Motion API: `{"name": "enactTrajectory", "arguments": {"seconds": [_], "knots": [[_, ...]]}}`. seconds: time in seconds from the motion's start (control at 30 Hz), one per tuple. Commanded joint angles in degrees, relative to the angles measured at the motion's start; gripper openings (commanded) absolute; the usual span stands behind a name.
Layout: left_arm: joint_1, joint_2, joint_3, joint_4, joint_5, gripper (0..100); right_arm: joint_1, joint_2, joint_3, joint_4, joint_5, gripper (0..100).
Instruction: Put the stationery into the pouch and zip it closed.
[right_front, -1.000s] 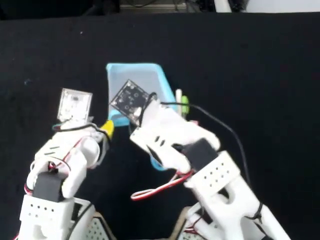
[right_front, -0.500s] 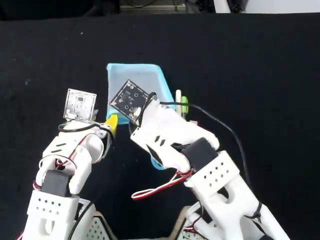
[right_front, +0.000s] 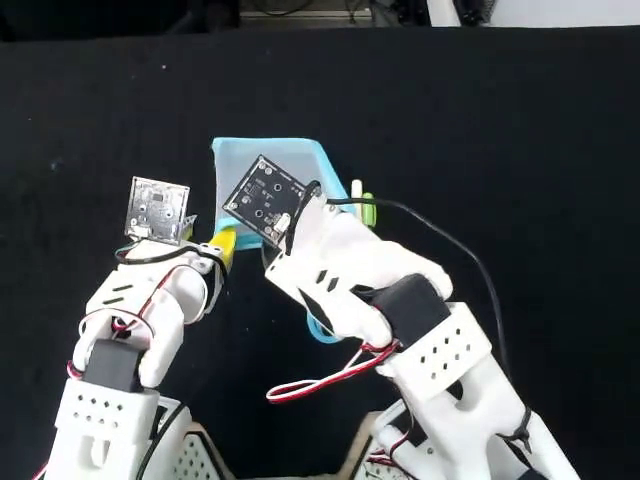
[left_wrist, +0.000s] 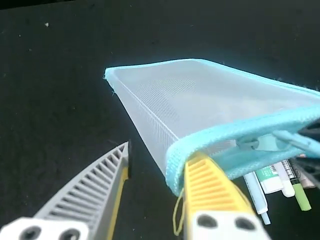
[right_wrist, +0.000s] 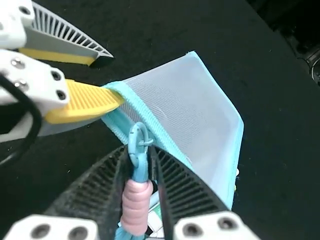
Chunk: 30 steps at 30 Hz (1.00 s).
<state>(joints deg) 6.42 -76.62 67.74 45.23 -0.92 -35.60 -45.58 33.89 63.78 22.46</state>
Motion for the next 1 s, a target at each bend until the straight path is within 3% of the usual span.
{"name": "enactTrajectory", "arguments": {"seconds": [0.0,0.33,0.4,0.53,0.7,0.97], "knots": [[-0.48,6.42,-3.91,-1.14,1.41,17,0.35,-2.07,-4.53,0.0,0.0,1.1],[-0.13,23.47,-14.73,-0.7,7.12,16,0.62,-2.07,-3.65,0.09,0.35,1.1],[-0.13,23.47,-14.55,-0.7,7.47,15,0.62,-2.07,-2.95,0.09,0.35,1.1],[-0.13,22.42,-14.81,-0.62,10.46,2,0.7,-2.07,-1.8,0.09,0.44,1.1],[-0.66,15.91,-14.55,-0.35,10.64,3,0.79,-2.15,-1.98,1.93,0.44,1.1],[-7.25,6.86,-21.76,8.88,10.29,3,0.79,-8.57,-1.98,5.45,0.44,1.1]]}}
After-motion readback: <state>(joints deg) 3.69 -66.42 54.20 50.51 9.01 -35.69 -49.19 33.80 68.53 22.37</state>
